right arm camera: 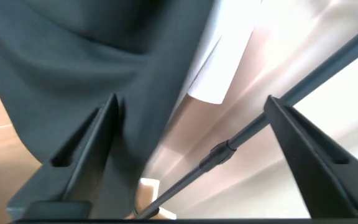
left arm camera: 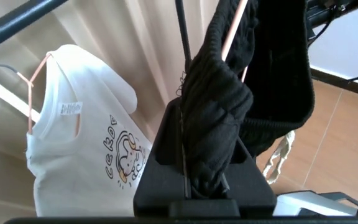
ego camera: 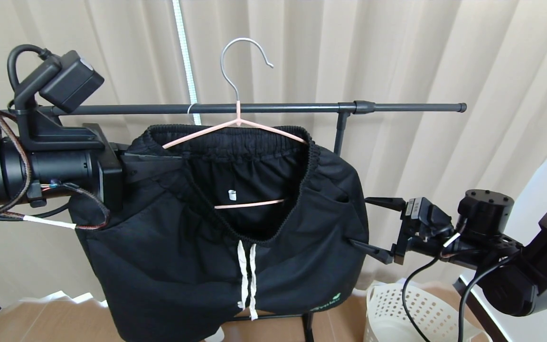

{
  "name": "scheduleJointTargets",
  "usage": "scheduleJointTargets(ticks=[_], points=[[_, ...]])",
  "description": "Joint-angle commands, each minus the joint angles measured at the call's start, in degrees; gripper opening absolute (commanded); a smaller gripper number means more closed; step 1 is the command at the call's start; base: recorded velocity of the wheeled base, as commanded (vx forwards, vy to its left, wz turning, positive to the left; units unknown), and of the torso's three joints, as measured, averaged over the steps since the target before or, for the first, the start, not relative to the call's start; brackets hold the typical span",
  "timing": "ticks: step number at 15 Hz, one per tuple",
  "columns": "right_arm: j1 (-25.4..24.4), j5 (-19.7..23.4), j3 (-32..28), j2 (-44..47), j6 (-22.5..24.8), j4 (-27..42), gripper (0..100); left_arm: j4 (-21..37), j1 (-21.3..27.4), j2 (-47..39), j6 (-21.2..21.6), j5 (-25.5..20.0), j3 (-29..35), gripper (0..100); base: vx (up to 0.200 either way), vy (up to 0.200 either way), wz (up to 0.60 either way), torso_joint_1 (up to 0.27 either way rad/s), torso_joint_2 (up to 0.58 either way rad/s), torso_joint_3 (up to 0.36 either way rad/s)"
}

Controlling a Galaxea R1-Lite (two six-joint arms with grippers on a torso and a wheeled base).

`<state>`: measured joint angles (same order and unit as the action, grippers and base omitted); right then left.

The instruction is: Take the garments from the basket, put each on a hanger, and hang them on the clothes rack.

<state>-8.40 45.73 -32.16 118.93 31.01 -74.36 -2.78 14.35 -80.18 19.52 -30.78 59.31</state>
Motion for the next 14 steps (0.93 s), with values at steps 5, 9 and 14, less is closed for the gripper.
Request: scheduleJointTargets(ticks=[5,9,14], points=[[-0.04,0.06,-0.45,-2.39,-4.82,-0.08,100,-1.70,0.07,-2.70,-3.26,4.15,0.28,0,0.000,0.000,0.00,0.000,0.00,0.000],[-0.04,-0.46,-1.94,-2.83,-10.71,-0.08,100,-4.43,1.65,-8.77,-9.15,12.06,2.04,0,0.000,0.000,0.00,0.000,0.00,0.000],[-0.04,-0.55,-2.12,-3.09,-11.24,-0.08,100,-4.25,5.25,-16.41,-16.70,21.64,8.63,0,0.000,0.000,0.00,0.000,0.00,0.000]])
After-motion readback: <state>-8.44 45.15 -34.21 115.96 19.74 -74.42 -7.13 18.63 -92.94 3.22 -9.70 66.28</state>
